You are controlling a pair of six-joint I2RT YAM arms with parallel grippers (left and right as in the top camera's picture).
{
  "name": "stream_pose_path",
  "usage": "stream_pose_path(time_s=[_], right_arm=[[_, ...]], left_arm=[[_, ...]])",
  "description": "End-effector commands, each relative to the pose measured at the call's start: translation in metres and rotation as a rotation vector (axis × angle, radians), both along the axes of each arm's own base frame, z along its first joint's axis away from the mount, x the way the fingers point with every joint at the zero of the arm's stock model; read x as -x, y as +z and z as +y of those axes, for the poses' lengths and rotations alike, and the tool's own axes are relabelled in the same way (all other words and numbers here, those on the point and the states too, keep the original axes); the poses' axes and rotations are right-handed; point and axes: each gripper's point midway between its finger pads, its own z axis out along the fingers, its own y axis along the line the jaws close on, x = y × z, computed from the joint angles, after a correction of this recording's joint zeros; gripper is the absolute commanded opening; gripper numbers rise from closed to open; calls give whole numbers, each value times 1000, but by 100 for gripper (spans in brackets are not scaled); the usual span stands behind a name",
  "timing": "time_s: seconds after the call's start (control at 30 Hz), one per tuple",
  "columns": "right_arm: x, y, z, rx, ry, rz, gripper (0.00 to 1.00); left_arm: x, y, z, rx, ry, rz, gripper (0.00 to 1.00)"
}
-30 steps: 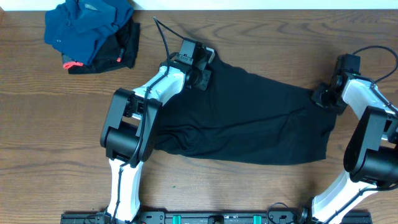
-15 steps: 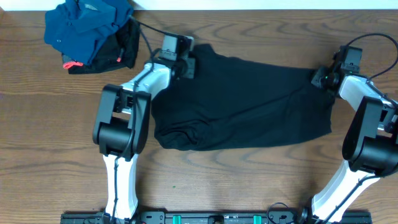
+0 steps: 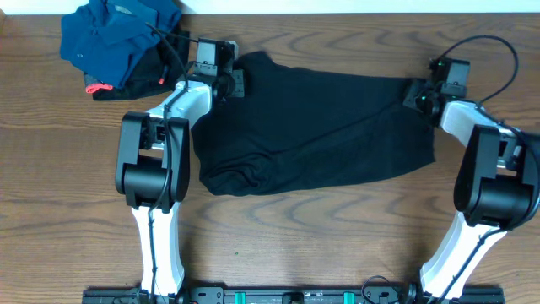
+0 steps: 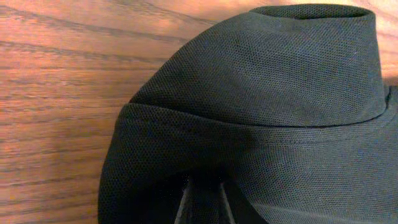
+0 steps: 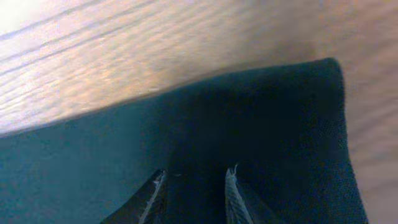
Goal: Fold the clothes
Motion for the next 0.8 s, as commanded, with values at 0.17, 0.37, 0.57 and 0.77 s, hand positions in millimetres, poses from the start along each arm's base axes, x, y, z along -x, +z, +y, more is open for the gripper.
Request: stream_pose_path(time_s=[0.17,0.37,0.57,0.77], right_arm=[[11,-37,24,-47,66,128,51],[-7,16,11,16,118,197,99],[-7,92,4,25,104,266,99],[36,152,3,42,92,372,99]], left_arm=[[5,-41,39,-95,166,75,41],[-7,25,37,-79,159,-38,69],[9,114,40,-64,160,-113,96],[74,179,48,-79,156,-41,98]])
